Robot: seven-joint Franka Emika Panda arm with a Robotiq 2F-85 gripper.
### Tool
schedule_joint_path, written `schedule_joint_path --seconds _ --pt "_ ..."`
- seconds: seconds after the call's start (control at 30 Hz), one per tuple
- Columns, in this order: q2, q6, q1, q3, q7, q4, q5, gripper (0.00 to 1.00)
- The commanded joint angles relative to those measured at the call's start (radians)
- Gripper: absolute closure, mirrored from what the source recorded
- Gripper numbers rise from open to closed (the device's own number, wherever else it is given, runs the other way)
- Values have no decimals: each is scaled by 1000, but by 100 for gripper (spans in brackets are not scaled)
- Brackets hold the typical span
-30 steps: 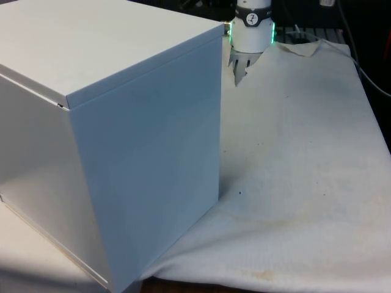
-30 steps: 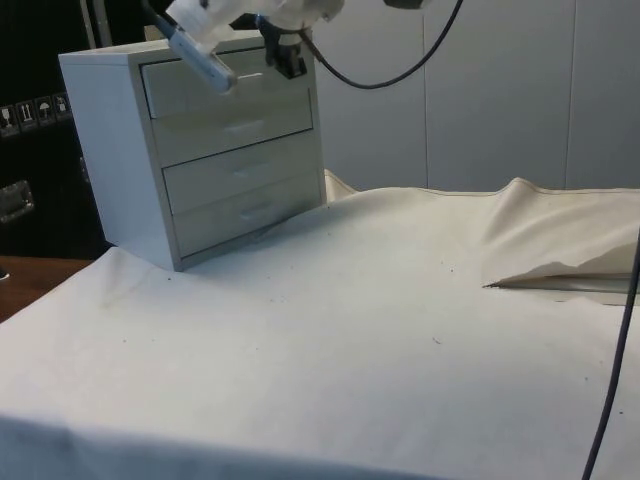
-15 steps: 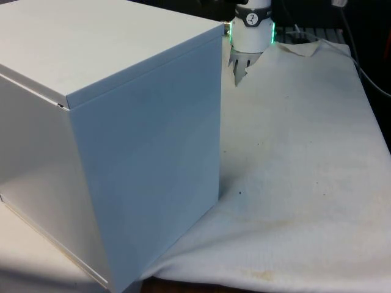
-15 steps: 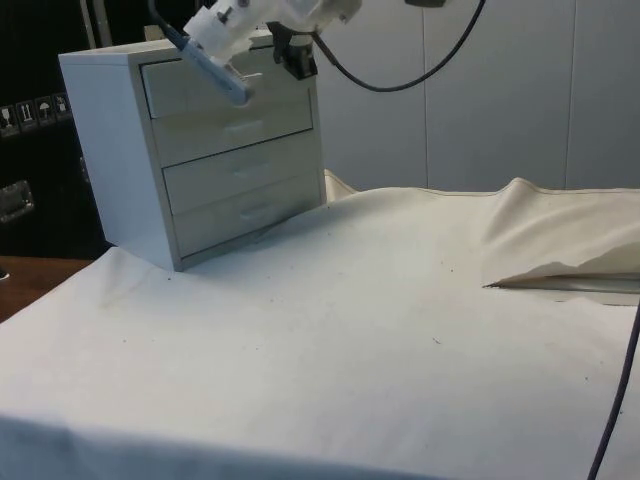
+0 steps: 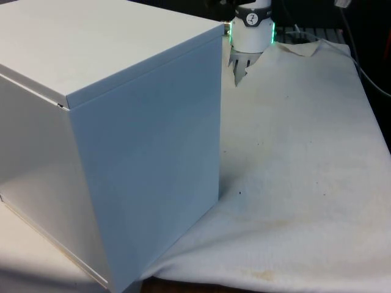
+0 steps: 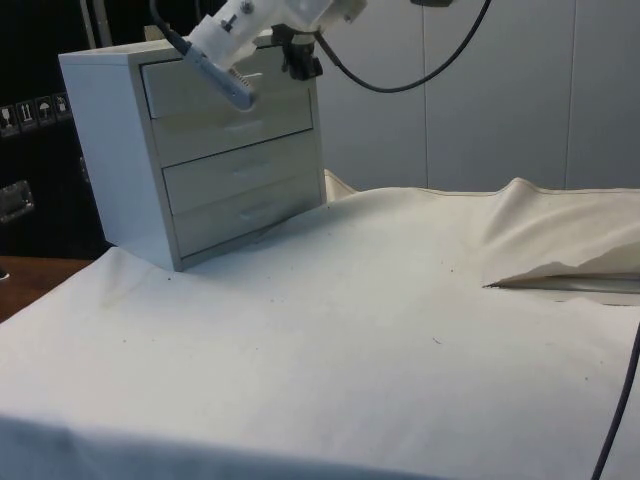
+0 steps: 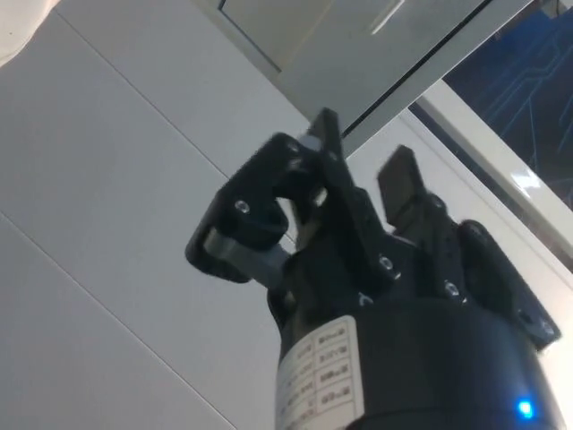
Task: Open the drawer, then close it.
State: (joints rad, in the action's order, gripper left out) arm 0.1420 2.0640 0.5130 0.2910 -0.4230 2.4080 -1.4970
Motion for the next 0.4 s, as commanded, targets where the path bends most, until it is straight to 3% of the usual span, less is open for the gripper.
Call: schedule_joint_path --seconds 0.0,0.07,0.1,0.13,0.37 --pt "3 -6 1 -2 0 1 0 61" --pt "0 -1 0 0 -1 0 0 51" --pt "3 -6 1 -2 0 1 0 51" --pt "3 -7 1 -2 -1 1 0 40" --pt "0 -2 0 -1 -2 0 0 4"
